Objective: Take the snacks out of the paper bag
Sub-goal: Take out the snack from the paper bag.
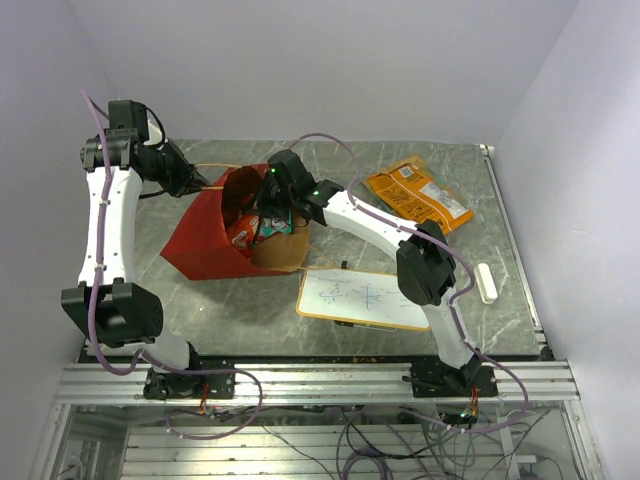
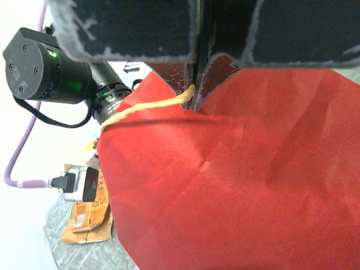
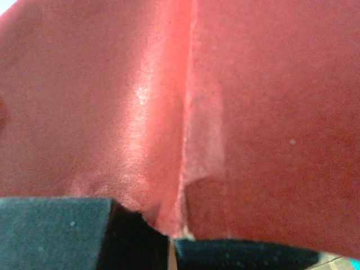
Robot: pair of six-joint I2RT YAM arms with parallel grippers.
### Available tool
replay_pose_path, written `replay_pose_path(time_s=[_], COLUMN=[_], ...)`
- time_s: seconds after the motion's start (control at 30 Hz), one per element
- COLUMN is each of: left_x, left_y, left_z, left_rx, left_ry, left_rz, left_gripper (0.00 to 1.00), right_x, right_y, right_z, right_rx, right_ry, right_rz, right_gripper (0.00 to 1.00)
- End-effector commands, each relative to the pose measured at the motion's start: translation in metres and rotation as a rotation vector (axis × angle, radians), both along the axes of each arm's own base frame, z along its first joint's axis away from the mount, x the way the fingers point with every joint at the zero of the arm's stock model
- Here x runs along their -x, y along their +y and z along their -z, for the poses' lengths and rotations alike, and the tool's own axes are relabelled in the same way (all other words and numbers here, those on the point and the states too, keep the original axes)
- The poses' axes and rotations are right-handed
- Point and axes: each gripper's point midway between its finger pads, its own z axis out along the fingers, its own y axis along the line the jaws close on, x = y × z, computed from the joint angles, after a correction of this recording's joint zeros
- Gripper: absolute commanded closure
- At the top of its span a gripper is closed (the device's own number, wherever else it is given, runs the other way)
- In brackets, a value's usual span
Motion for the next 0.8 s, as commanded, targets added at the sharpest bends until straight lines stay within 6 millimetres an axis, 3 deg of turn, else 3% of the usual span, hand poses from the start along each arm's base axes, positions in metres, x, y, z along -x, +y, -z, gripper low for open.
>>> replay_pose_path(time_s=[0.0,0.27,0.77], left_x=[-0.003,-0.013,-0.014], left_y=[0.015,0.023,0.027], left_z=[-0.015,-0.023,-0.02], left_rx=[-0.024,-0.006,-0.006], left_ry=[-0.044,-0.072,-0.071], left_rz=[-0.044,-0.085,-0.112], left_gripper=[0.93,0.93,0.93], right_x=[-0.003,0.01,0.024], right_y=[0.006,0.006,-0.002], right_z=[-0.05,-0.108,-0.233], right_rx=[-0.077,-0.137,-0.248], right_ry=[-0.109,-0.236,-0.498], right_rz=[-0.021,-0.069,-0.155], right_gripper=[1.0,1.0,1.0])
